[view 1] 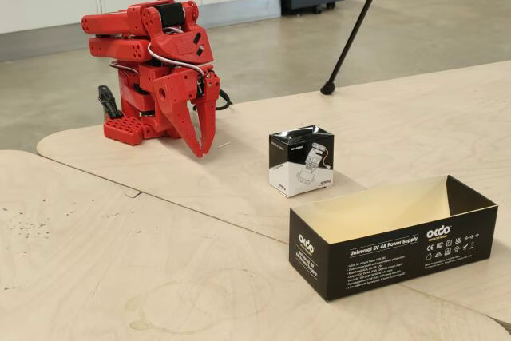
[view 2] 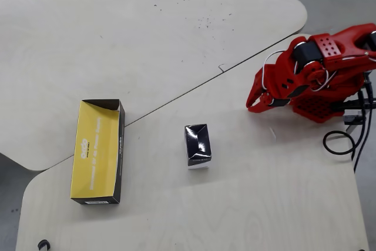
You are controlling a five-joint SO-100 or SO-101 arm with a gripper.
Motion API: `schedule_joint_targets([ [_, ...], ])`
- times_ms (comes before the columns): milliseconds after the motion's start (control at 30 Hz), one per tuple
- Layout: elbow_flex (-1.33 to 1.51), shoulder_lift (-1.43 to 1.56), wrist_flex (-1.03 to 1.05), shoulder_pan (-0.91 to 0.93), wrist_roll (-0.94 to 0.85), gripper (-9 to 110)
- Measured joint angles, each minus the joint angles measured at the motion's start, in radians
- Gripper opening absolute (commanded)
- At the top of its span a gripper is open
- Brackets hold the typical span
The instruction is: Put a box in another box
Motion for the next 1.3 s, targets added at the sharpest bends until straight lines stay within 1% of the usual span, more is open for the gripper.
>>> schedule_joint_targets([
  [233,0.0,0.0,0.0,-0.006,-0.021,-1],
  [333,0.002,0.002,0.002,-0.075,-0.031,0],
  [433,0.002,0.003,-0.014,-0.14,0.038,0],
  [500,0.003,0.002,-0.063,-0.144,0.14,6],
  [533,0.003,0.002,-0.104,-0.138,0.199,11],
  [633,-0.048,0.002,-0.187,-0.095,0.387,20],
  [767,-0.242,0.002,-0.178,-0.071,0.607,22],
  [967,-0.545,-0.04,-0.155,-0.075,0.827,26],
  [1067,-0.732,-0.213,-0.132,-0.087,0.973,28],
  [1200,-1.037,-0.554,-0.078,-0.087,1.209,29],
  [1300,-1.235,-0.799,-0.012,-0.104,1.373,31],
])
